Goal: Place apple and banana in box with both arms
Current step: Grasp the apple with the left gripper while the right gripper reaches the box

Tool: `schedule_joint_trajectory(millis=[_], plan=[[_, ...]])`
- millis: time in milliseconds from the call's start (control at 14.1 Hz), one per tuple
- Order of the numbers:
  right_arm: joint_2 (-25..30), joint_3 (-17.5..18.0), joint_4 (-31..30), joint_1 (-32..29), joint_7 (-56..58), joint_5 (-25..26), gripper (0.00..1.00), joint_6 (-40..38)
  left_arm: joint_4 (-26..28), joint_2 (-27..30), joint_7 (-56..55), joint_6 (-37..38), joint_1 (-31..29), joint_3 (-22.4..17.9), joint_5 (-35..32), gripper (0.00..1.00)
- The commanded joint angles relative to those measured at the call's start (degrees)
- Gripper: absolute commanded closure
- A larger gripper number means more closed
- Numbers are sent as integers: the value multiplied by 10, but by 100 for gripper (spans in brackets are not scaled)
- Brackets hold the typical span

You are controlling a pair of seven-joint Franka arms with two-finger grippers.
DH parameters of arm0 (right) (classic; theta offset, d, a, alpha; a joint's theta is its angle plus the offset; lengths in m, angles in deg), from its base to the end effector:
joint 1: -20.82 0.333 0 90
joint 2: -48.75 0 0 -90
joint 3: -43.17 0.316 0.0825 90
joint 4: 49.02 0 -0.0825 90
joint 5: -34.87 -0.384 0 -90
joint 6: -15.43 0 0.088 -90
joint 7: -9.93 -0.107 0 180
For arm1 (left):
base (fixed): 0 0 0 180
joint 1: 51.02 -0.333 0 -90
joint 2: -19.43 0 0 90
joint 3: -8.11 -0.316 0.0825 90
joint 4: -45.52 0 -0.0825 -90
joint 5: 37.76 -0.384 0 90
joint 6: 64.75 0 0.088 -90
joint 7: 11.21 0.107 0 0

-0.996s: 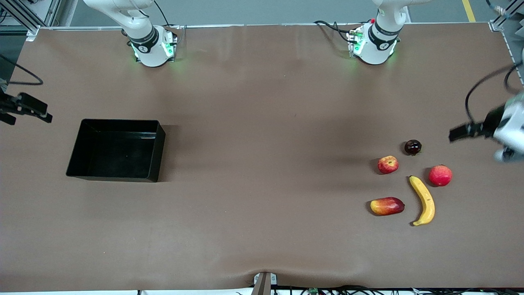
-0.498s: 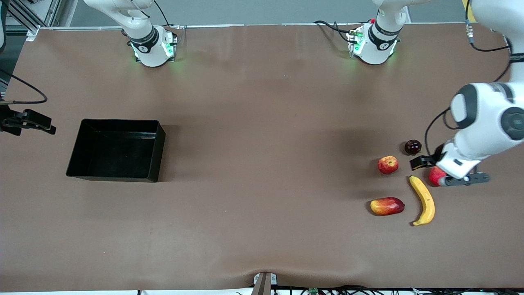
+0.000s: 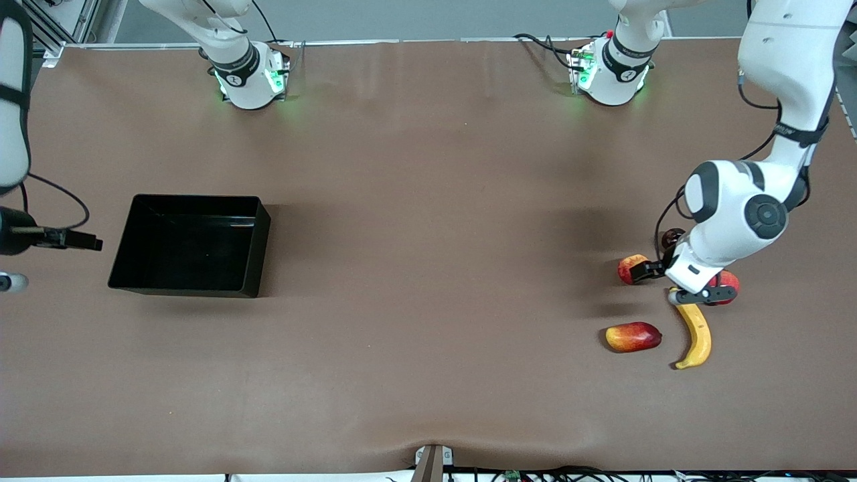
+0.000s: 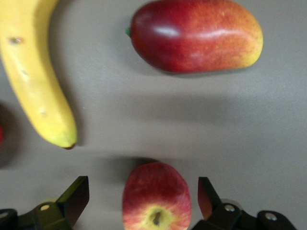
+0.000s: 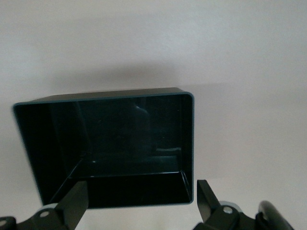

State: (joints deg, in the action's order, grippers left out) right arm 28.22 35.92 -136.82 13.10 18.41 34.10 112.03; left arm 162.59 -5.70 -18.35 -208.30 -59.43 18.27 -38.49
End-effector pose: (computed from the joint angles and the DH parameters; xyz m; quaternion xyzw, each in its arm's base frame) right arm 0.6236 -0.1554 0.4364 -0.9932 0.0560 0.1019 0.0049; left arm 0.6004 -0.0163 0.2302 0.9980 0.0507 0.0126 0.0346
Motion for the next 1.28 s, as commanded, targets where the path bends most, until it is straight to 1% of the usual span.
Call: schedule_joint_trajectory(millis=[0, 142, 285, 498, 640, 712, 783, 854, 925, 996, 1067, 1210], plan=[[-28, 9, -7, -44, 26, -2, 0, 23, 1, -6, -12, -11, 1, 12, 20, 0], [-40, 9, -37, -53, 50, -5, 0, 56, 7, -9, -12, -11, 1, 13, 20, 0], [-42, 9, -88, -55, 52, -5, 0, 101, 18, -8, -9, -10, 1, 13, 20, 0], [-44, 9, -186, -70, 86, -5, 0, 224, 30, -6, -8, -10, 0, 12, 13, 0], [-60, 11, -222, -85, 110, -10, 1, 277, 36, -6, -6, -9, -1, 11, 12, 0], [-60, 11, -227, -86, 122, -15, 30, 278, 38, -6, -5, -8, -1, 10, 12, 12], [-59, 12, -227, -86, 136, -19, 50, 274, 38, -6, -5, -5, -2, 10, 12, 32], [-59, 11, -228, -91, 145, -26, 67, 271, 39, -5, -6, -3, -3, 9, 12, 59], [-59, 12, -228, -94, 148, -34, 80, 259, 38, -3, -8, 5, -3, 9, 12, 87], [-56, 12, -226, -93, 148, -34, 93, 244, 37, 2, -7, 12, -3, 8, 12, 100], [-53, 12, -223, -91, 148, -34, 100, 227, 36, 12, -3, 20, -3, 8, 12, 100], [-50, 13, -215, -89, 148, -34, 100, 204, 28, 41, -2, 55, -3, 8, 4, 100]])
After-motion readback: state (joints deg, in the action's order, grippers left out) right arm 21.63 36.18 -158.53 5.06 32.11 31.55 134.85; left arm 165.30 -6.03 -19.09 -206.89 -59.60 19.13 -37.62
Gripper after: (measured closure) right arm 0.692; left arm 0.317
